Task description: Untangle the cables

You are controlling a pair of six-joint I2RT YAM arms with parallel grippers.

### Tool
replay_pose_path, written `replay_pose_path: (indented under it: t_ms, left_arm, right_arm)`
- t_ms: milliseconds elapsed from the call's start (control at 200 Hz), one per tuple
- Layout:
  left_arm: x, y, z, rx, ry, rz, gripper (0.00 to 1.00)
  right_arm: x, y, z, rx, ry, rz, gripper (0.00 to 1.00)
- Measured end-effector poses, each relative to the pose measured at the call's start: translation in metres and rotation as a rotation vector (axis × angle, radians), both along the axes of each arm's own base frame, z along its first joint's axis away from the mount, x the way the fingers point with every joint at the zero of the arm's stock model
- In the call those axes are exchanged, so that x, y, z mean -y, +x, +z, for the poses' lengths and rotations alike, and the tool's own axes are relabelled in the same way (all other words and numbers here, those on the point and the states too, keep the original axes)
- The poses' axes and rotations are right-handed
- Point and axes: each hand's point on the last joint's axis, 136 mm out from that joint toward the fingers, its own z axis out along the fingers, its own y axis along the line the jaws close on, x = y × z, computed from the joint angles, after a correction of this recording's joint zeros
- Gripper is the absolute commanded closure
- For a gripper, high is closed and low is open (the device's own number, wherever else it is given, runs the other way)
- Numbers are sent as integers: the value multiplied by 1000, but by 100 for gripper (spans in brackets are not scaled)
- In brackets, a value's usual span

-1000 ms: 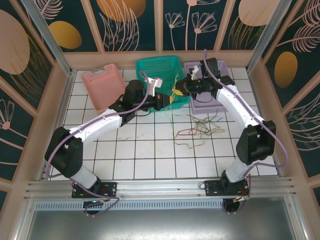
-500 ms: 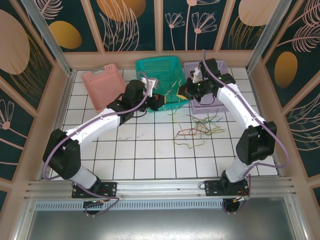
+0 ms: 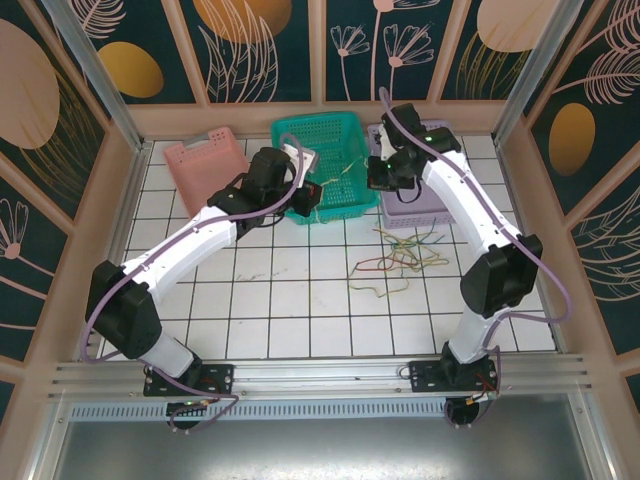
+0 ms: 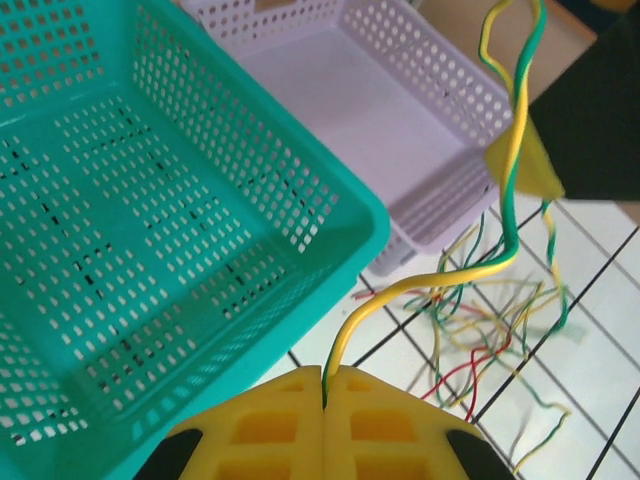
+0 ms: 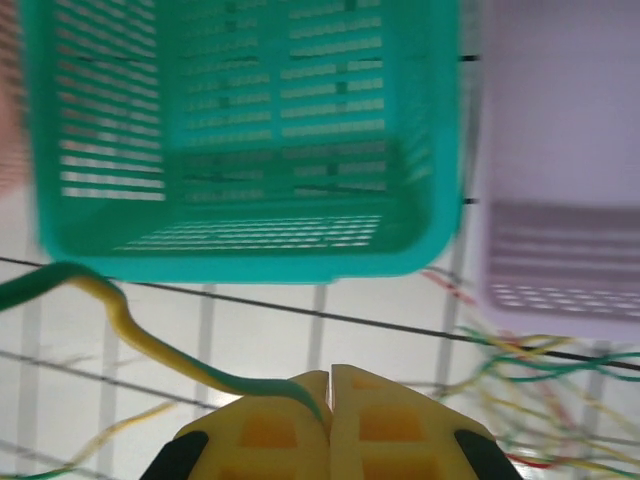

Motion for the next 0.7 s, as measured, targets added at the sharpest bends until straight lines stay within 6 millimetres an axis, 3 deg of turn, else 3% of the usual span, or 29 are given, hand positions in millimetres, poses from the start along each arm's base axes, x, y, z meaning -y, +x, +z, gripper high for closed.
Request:
replay_pose_path:
  t_ms: [190,300,400,596,651,696]
  left_arm:
    - [7,-12,-9,-31,-7,-73,100]
    - [7,-19,-20,-57,-6,-97,100]
    - [5,-25,-29,-83,12,-115,100]
    - [6,-35,-35,-123,12,-149,100]
    - [7,-36,-34,-137,-3,-150,100]
    - [9,-37,-31,-159,-32,-145,100]
  right_arm:
    - [33,25,9,183,-275,-4,100]
    - [33,34,12,353,-430,115,100]
    - [33,34,4,504,-620,287,100]
    - [30,49,-3,668,-856,512,100]
    - [23,53,6,708,-837,532,92]
    - [16,55,15,733,-796,536,80]
